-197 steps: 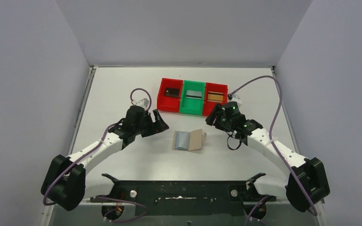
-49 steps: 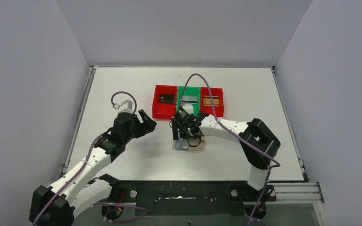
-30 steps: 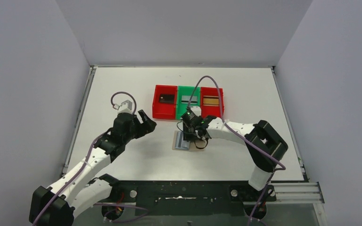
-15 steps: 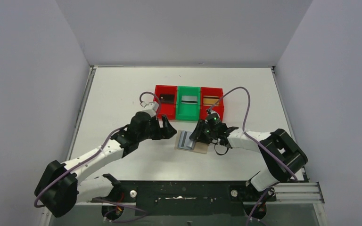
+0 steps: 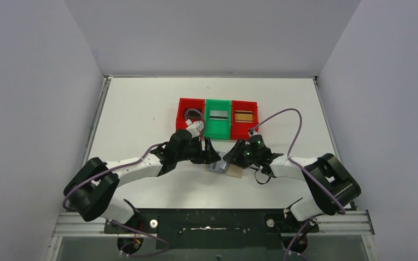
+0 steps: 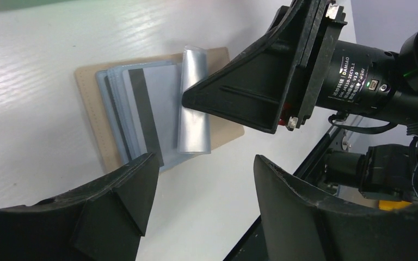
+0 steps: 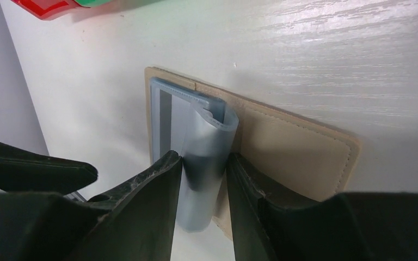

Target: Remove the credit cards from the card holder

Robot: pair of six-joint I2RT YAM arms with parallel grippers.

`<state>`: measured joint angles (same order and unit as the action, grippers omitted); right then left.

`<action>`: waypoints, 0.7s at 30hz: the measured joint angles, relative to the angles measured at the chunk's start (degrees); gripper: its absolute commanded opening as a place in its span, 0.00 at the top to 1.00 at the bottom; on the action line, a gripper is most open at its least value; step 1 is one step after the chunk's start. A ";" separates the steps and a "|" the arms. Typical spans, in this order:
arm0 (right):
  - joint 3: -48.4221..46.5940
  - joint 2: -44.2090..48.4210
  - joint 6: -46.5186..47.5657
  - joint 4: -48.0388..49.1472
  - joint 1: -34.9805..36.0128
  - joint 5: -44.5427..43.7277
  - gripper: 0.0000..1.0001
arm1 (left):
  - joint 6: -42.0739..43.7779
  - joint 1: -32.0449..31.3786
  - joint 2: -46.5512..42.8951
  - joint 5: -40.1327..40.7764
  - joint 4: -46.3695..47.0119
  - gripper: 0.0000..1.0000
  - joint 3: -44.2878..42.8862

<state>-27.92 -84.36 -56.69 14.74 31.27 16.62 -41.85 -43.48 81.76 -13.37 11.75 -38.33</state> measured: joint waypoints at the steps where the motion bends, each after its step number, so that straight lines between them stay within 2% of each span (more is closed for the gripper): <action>1: 0.24 0.02 -0.15 0.50 -0.22 0.24 0.63 | -0.33 -0.13 1.03 -0.70 1.01 0.41 -0.09; 6: 1.75 0.13 -1.18 2.67 -1.40 1.36 0.62 | -2.62 -0.59 7.19 -3.98 3.54 0.55 -1.95; 21: 2.95 0.33 -2.51 5.38 -3.10 3.02 0.60 | -10.73 -0.74 18.78 -10.86 10.14 0.55 -3.82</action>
<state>-24.97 -84.03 -59.20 20.12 28.16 19.64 -52.58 -44.23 100.53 -24.23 21.89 -42.15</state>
